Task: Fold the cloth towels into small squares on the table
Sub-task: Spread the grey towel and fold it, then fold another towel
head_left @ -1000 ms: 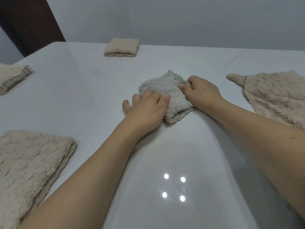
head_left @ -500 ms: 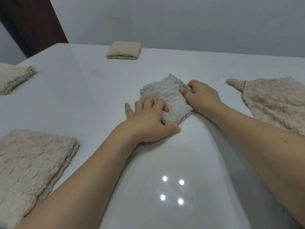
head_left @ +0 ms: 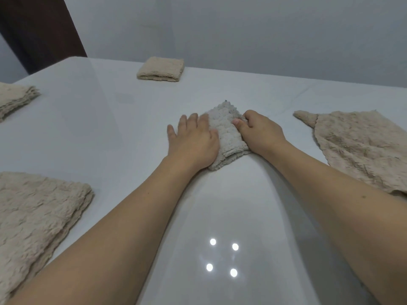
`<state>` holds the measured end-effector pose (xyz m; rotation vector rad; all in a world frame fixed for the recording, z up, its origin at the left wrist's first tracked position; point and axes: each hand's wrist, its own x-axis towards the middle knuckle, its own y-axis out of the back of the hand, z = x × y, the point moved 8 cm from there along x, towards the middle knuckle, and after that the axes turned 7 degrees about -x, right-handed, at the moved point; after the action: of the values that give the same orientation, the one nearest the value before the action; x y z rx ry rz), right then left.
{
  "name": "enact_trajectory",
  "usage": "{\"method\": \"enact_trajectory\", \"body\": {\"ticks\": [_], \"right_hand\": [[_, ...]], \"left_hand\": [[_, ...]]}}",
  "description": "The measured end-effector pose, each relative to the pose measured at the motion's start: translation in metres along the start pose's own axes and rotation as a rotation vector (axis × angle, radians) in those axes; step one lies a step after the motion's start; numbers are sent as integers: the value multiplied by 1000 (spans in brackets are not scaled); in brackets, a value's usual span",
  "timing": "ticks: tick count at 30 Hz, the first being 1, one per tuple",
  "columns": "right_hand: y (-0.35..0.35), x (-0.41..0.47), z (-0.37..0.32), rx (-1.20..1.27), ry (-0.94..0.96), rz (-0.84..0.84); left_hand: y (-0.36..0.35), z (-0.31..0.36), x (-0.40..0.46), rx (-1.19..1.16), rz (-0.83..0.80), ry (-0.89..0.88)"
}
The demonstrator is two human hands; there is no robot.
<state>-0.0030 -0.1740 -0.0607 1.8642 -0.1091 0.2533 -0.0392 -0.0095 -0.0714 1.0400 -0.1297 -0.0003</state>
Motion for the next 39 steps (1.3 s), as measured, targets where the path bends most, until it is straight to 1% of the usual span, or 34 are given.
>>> {"method": "enact_trajectory", "body": {"ticks": [1, 3, 7, 9, 10, 11, 13, 15, 17, 19, 21, 23, 25, 27, 29, 32, 35, 37, 39], "right_hand": [[0, 1, 1, 2, 0, 1], [0, 2, 2, 4, -6, -1], [2, 1, 2, 50, -19, 7], [3, 0, 3, 114, -32, 2], [4, 0, 5, 177, -46, -3], [5, 0, 7, 267, -62, -1], [8, 2, 13, 455, -89, 19], [14, 9, 18, 618, -114, 63], [23, 22, 26, 769, -169, 120], [29, 46, 36, 860, -210, 100], [35, 74, 46, 883, -235, 35], [40, 97, 64, 896, -304, 2], [47, 114, 82, 930, -336, -13], [54, 126, 92, 1000, -321, -49], [61, 137, 107, 1017, -314, -77], [76, 152, 142, 919, -337, -48], [84, 160, 184, 750, -453, -40], [81, 165, 206, 680, -506, -60], [75, 172, 232, 598, -550, -44]], "left_hand": [[-4, -4, 3, 34, -46, 11], [-2, -13, 5, 81, -72, 17], [15, -14, 7, 116, 26, 34], [23, -12, 16, 45, 45, 110], [24, -14, 24, -46, 28, 180], [26, -15, 30, -200, 11, 267], [26, -16, 40, -636, 16, 431], [25, -10, 49, -976, 45, 495], [18, 2, 59, -1160, -3, 527], [5, 20, 67, -1255, -129, 545], [-5, 33, 88, -1244, -182, 516], [-9, 46, 113, -1233, -185, 494], [-18, 63, 133, -1294, -246, 529], [-27, 83, 150, -1386, -334, 580], [-41, 101, 175, -1380, -380, 582], [-58, 121, 212, -1286, -368, 543], [-72, 143, 250, -1171, -315, 449], [-76, 162, 268, -1093, -301, 371], [-85, 178, 284, -1024, -282, 331]]}}
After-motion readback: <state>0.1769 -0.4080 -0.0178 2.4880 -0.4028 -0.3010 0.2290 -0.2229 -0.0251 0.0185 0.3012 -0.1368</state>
